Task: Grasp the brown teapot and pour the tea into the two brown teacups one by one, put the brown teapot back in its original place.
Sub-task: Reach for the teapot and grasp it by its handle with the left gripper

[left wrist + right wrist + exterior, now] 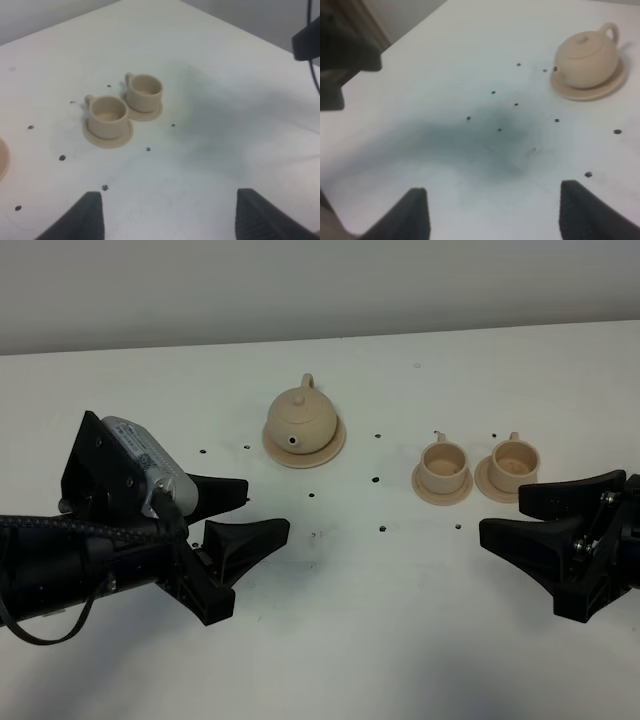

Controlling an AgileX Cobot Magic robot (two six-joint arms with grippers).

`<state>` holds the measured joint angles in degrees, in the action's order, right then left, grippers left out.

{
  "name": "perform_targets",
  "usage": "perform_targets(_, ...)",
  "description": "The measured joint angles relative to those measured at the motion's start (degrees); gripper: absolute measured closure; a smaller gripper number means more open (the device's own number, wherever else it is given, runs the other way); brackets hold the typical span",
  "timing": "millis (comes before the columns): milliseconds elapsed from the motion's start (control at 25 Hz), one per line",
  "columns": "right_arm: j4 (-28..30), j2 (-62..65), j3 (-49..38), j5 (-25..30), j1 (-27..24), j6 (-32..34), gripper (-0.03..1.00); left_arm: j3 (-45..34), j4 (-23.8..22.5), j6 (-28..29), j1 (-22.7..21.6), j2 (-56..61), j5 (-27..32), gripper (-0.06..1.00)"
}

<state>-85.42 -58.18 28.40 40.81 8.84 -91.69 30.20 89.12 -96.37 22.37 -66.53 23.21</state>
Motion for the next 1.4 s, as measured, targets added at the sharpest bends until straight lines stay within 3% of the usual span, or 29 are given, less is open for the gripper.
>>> perform_targets(280, 1.7, 0.3, 0.1, -5.6, 0.0, 6.0, 0.43, 0.4, -0.1, 5.4, 0.0, 1.8, -7.6, 0.38)
perform_targets(640, 6.2, 0.3, 0.1, -15.3, 0.0, 16.3, 0.43, 2.6, -1.8, 11.6, 0.0, 4.9, -10.9, 0.38)
perform_targets(1080, 19.4, 0.3, 2.6, -24.0, 0.0, 28.5, 0.43, 2.8, -2.9, 12.8, 0.0, 4.9, -21.5, 0.38)
perform_targets(1400, 34.6, 0.3, 5.9, -27.3, 0.0, 39.5, 0.45, 2.8, -3.6, 12.7, 0.0, 4.9, -25.4, 0.38)
